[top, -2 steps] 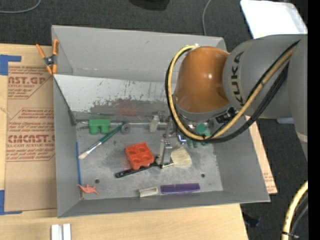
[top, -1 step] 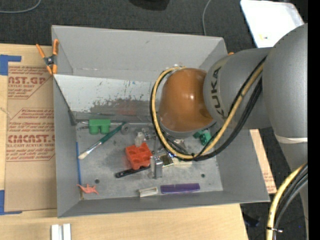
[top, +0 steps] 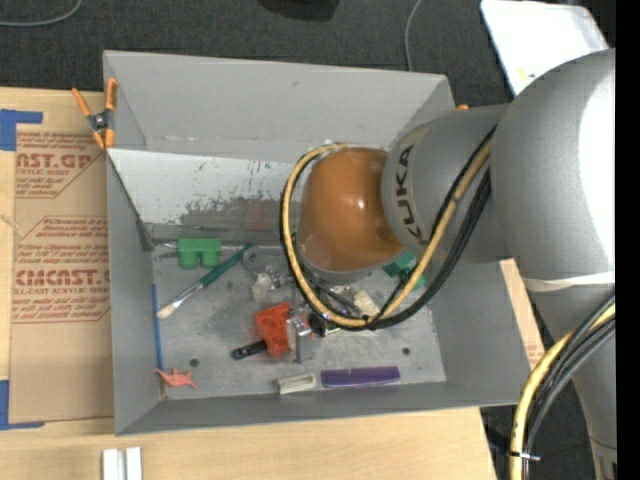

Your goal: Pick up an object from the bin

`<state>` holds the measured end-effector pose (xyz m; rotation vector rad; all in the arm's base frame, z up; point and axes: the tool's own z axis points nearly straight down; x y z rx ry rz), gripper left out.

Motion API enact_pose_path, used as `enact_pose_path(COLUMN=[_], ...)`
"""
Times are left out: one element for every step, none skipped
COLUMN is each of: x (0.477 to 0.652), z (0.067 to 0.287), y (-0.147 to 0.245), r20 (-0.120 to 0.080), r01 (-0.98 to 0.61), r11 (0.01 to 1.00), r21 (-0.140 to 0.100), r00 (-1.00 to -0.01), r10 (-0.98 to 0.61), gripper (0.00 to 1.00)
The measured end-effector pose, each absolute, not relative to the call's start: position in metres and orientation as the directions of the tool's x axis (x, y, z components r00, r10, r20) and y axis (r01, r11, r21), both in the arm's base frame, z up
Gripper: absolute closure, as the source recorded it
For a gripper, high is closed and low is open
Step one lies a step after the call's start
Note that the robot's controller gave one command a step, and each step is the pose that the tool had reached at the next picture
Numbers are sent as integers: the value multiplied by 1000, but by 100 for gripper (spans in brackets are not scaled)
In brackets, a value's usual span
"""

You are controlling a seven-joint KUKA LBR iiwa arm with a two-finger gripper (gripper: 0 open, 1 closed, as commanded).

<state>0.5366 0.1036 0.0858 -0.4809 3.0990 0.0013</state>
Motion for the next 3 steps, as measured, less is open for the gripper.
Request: enact_pose_path(x=[560, 560, 560], z=[70, 70, 126], y=[88, 88, 94], r20=[-8, -8, -2], r01=[-379, -379, -371], r11=[925, 925, 929], r21=[1, 1, 2], r00=[-925, -925, -929], r10=[-379, -379, -371], gripper=[100, 100, 100])
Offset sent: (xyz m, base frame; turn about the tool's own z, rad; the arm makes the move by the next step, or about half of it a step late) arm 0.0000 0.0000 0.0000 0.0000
